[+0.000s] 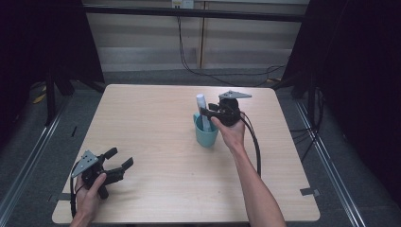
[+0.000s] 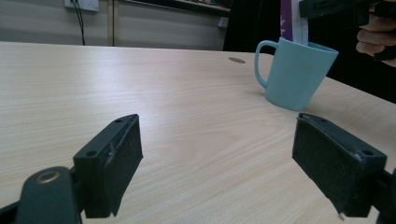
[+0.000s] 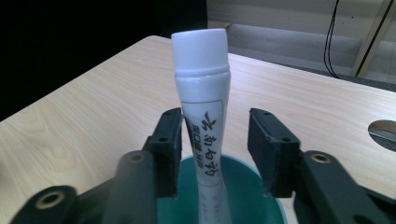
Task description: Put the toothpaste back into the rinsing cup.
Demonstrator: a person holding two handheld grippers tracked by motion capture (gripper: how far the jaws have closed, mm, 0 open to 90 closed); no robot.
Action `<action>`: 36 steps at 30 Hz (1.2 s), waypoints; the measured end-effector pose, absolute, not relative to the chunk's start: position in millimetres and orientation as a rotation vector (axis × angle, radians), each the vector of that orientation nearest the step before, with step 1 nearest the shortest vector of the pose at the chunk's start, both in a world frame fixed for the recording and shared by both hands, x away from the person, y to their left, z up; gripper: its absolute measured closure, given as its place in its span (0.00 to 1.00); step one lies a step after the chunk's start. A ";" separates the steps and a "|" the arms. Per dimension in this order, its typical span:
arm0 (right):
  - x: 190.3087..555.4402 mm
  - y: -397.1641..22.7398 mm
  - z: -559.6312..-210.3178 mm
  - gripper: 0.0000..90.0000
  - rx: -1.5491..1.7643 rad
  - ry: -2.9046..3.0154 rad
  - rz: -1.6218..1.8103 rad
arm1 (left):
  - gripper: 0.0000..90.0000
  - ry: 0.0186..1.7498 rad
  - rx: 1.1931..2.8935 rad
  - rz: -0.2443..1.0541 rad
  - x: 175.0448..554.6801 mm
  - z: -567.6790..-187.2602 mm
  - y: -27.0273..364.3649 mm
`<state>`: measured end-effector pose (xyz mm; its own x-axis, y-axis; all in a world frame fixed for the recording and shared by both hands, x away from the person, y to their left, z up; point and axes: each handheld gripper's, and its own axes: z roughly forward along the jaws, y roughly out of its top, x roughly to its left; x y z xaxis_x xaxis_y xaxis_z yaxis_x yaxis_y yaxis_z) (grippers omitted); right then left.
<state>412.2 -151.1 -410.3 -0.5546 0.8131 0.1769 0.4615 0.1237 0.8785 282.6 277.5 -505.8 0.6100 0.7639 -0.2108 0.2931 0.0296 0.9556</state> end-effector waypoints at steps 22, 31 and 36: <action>402.8 -149.6 -403.9 0.15 1.243 2.033 1.429 | 0.18 0.899 1.565 0.471 281.5 -505.5 276.8; 393.8 -155.9 -402.8 0.15 1.260 2.020 1.456 | 0.18 0.903 1.565 0.469 281.7 -505.5 277.1; 383.8 -158.9 -401.0 0.15 1.242 1.988 1.434 | 0.18 0.904 1.558 0.470 281.5 -505.6 276.3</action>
<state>383.8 -158.9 -401.0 -0.5308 0.8289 0.1767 0.4292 0.0831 0.8994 281.5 276.3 -505.6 0.6142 0.7650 -0.1936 0.2811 0.0171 0.9595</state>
